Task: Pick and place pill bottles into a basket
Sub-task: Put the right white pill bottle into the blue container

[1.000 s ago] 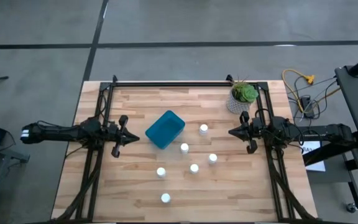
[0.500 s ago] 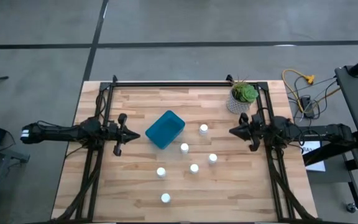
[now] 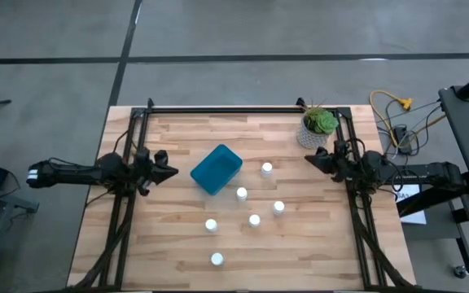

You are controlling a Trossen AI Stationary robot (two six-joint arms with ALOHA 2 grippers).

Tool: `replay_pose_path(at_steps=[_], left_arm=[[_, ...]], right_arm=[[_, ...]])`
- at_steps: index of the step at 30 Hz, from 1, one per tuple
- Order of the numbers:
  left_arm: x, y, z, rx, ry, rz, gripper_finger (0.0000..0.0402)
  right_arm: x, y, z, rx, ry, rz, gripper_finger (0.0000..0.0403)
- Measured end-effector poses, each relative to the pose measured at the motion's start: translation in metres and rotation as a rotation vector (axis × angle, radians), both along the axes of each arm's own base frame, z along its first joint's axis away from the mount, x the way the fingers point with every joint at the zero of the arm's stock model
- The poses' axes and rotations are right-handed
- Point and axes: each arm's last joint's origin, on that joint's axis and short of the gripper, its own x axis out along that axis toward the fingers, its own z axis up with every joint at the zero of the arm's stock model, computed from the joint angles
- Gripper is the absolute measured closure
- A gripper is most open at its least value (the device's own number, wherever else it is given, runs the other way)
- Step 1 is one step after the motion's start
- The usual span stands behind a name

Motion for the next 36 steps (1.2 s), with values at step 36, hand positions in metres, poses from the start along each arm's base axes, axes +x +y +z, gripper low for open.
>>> replay_pose_path(at_steps=[36], left_arm=[[0.002, 0.004, 0.159, 0.054, -0.551, 0.206, 0.0402]], right_arm=[[-0.012, 0.005, 0.126, -0.453, -0.428, -0.09, 0.0394]])
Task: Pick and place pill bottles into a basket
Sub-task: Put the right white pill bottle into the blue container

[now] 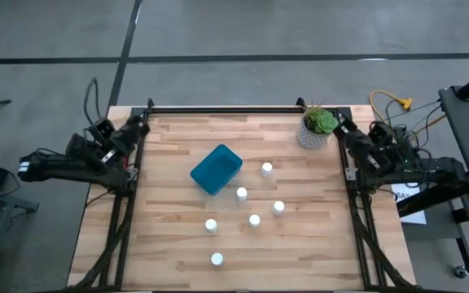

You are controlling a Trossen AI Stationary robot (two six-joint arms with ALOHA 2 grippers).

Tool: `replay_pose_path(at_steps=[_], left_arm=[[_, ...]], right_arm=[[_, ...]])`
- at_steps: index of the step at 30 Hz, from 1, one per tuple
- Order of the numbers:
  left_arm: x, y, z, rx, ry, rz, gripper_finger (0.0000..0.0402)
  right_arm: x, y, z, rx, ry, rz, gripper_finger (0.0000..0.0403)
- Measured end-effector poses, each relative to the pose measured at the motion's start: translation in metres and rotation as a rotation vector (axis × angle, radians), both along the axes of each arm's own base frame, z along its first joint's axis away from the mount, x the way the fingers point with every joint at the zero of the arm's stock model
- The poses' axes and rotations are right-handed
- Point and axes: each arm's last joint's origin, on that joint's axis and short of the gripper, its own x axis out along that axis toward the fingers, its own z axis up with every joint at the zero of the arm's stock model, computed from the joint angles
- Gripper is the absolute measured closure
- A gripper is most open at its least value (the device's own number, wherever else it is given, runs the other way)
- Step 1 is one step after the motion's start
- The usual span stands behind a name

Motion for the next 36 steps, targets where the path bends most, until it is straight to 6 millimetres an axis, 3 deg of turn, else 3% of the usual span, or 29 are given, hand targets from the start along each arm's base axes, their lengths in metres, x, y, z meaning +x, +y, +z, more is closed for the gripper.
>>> replay_pose_path(at_steps=[11, 17, 21, 27, 36], left_arm=[[0.022, -0.001, 0.054, 0.062, 0.243, 0.023, 0.0402], [0.026, -0.001, 0.087, 0.154, 0.367, 0.053, 0.0402], [0.031, -0.001, 0.096, 0.165, 0.481, 0.045, 0.0402], [0.05, -0.003, 0.094, 0.178, 0.561, 0.015, 0.0402], [0.065, -0.005, 0.092, 0.196, 0.588, -0.026, 0.0402]], right_arm=[[0.016, 0.002, 0.082, -0.167, 0.411, -0.009, 0.0394], [0.014, 0.002, 0.112, -0.239, 0.662, -0.017, 0.0394], [0.021, 0.002, 0.123, -0.272, 0.809, -0.009, 0.0394], [0.045, 0.002, 0.131, -0.348, 0.973, 0.044, 0.0389], [0.076, 0.003, 0.127, -0.378, 1.213, 0.162, 0.0347]])
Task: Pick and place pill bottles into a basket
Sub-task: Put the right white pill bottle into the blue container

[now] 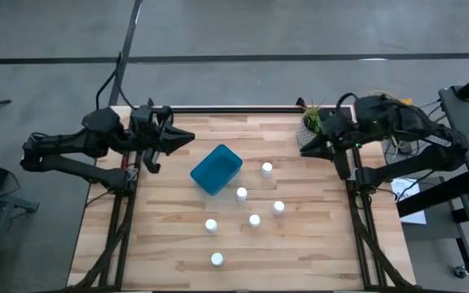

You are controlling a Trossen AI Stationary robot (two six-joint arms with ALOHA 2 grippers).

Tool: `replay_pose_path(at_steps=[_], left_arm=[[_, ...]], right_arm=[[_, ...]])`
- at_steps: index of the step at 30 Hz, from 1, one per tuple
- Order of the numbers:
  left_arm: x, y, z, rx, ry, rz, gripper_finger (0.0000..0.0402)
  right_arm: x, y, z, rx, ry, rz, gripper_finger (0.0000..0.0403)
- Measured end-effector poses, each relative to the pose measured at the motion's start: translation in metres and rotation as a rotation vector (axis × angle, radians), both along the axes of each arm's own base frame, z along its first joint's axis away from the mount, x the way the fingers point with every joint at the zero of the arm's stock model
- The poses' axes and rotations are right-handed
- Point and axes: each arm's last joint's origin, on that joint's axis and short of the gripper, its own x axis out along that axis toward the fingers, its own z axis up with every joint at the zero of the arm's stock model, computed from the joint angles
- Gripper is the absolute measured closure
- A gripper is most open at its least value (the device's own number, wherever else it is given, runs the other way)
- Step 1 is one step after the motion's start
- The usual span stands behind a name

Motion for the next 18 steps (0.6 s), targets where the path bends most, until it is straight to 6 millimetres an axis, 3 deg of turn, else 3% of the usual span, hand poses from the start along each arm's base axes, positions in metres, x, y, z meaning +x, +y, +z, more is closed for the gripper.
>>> replay_pose_path(at_steps=[18], left_arm=[[0.0, -0.001, -0.002, 0.001, 0.009, -0.005, 0.0402]], right_arm=[[0.037, 0.004, -0.034, -0.043, 0.271, 0.114, 0.019]])
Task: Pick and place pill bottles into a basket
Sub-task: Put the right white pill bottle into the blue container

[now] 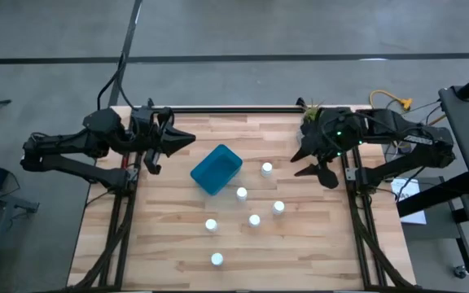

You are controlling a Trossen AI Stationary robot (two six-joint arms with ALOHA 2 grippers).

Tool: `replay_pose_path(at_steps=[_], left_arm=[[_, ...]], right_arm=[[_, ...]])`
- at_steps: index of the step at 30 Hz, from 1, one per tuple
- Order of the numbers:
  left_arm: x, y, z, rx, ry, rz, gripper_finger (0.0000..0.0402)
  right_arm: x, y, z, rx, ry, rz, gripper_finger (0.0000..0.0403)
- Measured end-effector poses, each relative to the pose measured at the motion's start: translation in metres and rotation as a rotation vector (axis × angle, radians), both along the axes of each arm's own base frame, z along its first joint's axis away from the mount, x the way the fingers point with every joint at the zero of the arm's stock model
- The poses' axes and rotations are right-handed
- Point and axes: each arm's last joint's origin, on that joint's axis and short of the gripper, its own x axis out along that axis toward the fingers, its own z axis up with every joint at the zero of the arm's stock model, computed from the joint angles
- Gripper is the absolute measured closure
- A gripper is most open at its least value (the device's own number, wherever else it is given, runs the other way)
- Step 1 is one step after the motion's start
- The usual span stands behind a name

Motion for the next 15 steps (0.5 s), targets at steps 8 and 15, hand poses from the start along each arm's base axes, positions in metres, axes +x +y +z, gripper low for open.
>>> replay_pose_path(at_steps=[8, 15], left_arm=[[-0.001, 0.0, 0.0, 0.001, -0.003, 0.001, 0.0402], [0.0, 0.0, 0.0, 0.001, 0.0, 0.001, 0.0402]], right_arm=[[0.019, 0.006, -0.018, -0.008, 0.109, 0.056, 0.0157], [0.042, 0.019, -0.04, -0.026, 0.232, 0.122, 0.0152]])
